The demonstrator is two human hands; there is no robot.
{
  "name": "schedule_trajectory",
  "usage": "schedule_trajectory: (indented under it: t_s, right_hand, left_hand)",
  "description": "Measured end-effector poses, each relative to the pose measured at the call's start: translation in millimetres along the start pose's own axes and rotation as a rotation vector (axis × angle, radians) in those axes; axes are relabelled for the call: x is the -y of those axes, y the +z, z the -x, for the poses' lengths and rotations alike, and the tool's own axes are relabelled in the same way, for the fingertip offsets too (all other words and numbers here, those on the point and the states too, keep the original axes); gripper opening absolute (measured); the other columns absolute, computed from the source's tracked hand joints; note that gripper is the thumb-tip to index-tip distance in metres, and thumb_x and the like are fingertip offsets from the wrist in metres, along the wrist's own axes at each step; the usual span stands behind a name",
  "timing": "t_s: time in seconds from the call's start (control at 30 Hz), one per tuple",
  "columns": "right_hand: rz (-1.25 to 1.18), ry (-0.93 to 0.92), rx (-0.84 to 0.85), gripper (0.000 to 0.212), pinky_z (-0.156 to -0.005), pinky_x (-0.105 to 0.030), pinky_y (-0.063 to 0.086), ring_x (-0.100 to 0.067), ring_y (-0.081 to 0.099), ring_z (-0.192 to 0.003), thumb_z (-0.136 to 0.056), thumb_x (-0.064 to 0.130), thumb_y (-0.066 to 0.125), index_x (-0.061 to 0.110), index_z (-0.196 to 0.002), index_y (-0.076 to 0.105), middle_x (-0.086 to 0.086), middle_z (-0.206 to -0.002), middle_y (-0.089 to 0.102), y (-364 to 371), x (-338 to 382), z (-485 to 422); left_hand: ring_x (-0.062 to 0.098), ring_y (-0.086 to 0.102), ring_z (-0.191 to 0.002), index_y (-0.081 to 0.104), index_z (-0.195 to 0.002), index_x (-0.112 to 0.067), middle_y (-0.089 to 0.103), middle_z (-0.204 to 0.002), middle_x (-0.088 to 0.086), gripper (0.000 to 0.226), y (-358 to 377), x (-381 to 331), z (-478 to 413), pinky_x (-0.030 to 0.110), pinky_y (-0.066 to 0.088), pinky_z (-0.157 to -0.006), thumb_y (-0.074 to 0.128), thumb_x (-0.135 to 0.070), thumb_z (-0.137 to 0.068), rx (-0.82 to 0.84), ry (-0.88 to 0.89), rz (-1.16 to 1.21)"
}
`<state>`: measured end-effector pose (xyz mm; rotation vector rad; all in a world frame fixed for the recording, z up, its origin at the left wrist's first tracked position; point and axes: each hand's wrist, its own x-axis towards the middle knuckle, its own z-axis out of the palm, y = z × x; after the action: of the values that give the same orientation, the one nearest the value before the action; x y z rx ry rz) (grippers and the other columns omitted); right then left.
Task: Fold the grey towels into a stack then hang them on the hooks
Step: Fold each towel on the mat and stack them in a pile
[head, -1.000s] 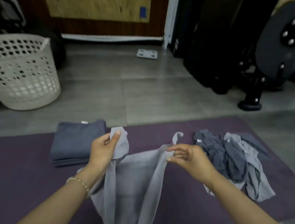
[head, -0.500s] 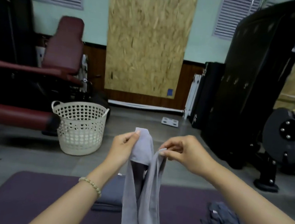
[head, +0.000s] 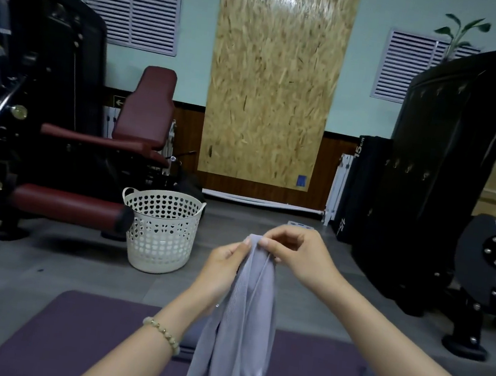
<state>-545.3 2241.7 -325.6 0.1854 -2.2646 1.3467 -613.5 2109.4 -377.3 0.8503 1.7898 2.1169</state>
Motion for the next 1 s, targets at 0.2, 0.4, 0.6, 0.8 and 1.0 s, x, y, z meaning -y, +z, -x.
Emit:
schedule_trajectory:
  t_s: [0.2, 0.4, 0.6, 0.8, 1.0]
  right_hand:
    - [-0.003, -0.004, -0.080, 0.005, -0.055, -0.011, 0.044, 0.003, 0.057, -0.058, -0.080, 0.011, 0.073, 0.006, -0.079, 0.073, 0.005, -0.067, 0.068, 6.8, 7.8, 0.0]
    - [0.000, 0.044, -0.145, 0.005, -0.058, -0.017, 0.046, -0.005, 0.061, -0.065, -0.079, 0.014, 0.076, 0.010, -0.077, 0.075, -0.002, -0.071, 0.072, 10.6, 9.4, 1.4]
    - [-0.209, 0.228, -0.145, 0.018, -0.059, -0.018, 0.050, -0.006, 0.060, -0.064, -0.081, 0.017, 0.073, 0.001, -0.089, 0.073, -0.001, -0.072, 0.069, 12.3, 7.6, 10.5]
    - [-0.280, 0.259, -0.235, 0.020, -0.048, -0.019, 0.045, -0.009, 0.051, -0.046, -0.085, 0.021, 0.070, 0.006, -0.075, 0.060, 0.002, -0.052, 0.055, 18.1, -10.1, 31.3]
    - [-0.348, 0.396, -0.108, 0.025, -0.060, -0.021, 0.053, -0.014, 0.068, -0.065, -0.083, 0.026, 0.071, 0.002, -0.090, 0.070, -0.005, -0.079, 0.072, 49.4, -33.9, 55.5]
  left_hand:
    - [0.018, 0.068, -0.084, 0.072, -0.093, -0.009, 0.074, -0.093, 0.014, 0.034, 1.5, -9.9, 10.0, 0.025, 0.053, -0.078, 0.042, -0.024, -0.100, -0.007, 0.074, 0.055]
    - [0.017, 0.065, -0.081, 0.072, -0.093, -0.004, 0.073, -0.090, 0.015, 0.033, 6.2, -13.3, 17.7, 0.022, 0.050, -0.072, 0.044, -0.020, -0.100, -0.067, 0.160, 0.030]
    - [0.018, 0.060, -0.078, 0.072, -0.088, 0.001, 0.072, -0.084, 0.015, 0.041, 3.2, -3.4, 11.4, 0.032, 0.045, -0.071, 0.050, -0.032, -0.098, -0.074, 0.249, -0.116]
    - [0.008, 0.024, -0.052, 0.037, -0.051, -0.007, 0.027, -0.051, -0.001, 0.052, -7.8, 0.7, 1.3, 0.029, 0.017, -0.051, 0.057, -0.029, -0.094, -0.242, 0.293, -0.350]
    - [0.009, 0.033, -0.047, 0.049, -0.046, -0.010, 0.042, -0.044, 0.004, 0.053, -9.5, 4.8, -11.3, 0.030, 0.026, -0.050, 0.064, -0.040, -0.087, -0.251, 0.337, -0.501]
